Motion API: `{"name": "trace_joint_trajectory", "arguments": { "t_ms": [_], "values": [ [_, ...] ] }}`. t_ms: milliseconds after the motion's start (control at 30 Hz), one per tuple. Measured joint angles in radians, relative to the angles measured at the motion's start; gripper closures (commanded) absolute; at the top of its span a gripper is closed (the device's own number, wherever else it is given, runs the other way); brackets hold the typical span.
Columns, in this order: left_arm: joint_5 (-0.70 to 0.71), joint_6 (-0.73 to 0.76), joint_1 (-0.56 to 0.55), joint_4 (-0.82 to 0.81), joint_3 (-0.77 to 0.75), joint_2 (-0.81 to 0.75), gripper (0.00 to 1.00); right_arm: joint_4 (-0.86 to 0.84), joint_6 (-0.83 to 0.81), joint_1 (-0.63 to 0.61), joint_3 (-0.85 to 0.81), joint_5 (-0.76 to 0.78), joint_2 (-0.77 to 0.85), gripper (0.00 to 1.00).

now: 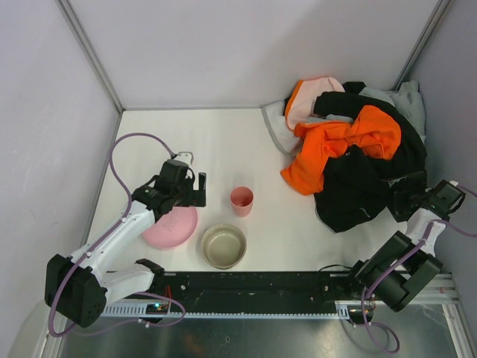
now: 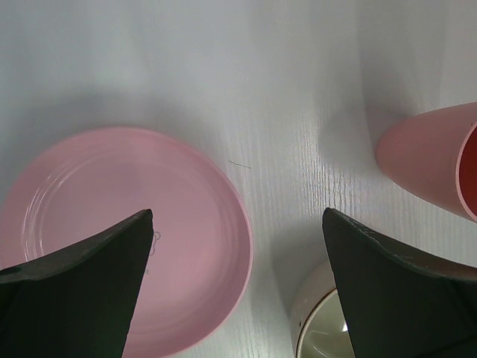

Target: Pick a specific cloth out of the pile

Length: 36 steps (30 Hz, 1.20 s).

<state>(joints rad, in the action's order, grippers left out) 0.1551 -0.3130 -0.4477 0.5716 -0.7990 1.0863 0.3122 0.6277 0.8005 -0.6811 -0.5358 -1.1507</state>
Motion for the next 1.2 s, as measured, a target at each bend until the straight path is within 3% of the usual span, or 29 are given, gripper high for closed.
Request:
{"name": "trace_joint_trajectory", "arguments": {
  "t_ms": [167, 233, 333, 367, 500, 767, 967, 1033, 1200],
  "values": [
    [0.0, 0.0, 0.0, 0.0, 0.0, 0.0, 0.0, -0.088, 0.04, -0.016, 0.001, 0.005, -0.084, 0.2],
    [0.0, 0.0, 0.0, 0.0, 0.0, 0.0, 0.0, -0.125, 0.053, -0.039, 0.001, 0.009, -0.111, 0.35],
    [0.0, 0.0, 0.0, 0.0, 0.0, 0.0, 0.0, -0.162, 0.059, -0.082, -0.003, 0.018, -0.143, 0.69],
    [0.0, 0.0, 0.0, 0.0, 0.0, 0.0, 0.0, -0.169, 0.065, -0.098, -0.01, 0.021, -0.156, 0.77],
    [0.0, 0.0, 0.0, 0.0, 0.0, 0.0, 0.0, -0.167, 0.076, -0.146, -0.079, 0.034, -0.204, 0.95],
    [0.0, 0.0, 0.0, 0.0, 0.0, 0.0, 0.0, -0.096, 0.054, -0.259, -0.348, 0.063, -0.288, 1.0],
    [0.0, 0.0, 0.0, 0.0, 0.0, 0.0, 0.0, -0.012, 0.053, -0.365, -0.656, 0.076, -0.422, 1.0],
    [0.0, 0.0, 0.0, 0.0, 0.0, 0.0, 0.0, 0.04, 0.049, -0.401, -0.811, 0.076, -0.505, 1.0],
    [0.0, 0.0, 0.0, 0.001, 0.0, 0.0, 0.0, 0.258, -0.009, -0.478, -1.401, 0.079, -0.836, 1.0]
  ]
}}
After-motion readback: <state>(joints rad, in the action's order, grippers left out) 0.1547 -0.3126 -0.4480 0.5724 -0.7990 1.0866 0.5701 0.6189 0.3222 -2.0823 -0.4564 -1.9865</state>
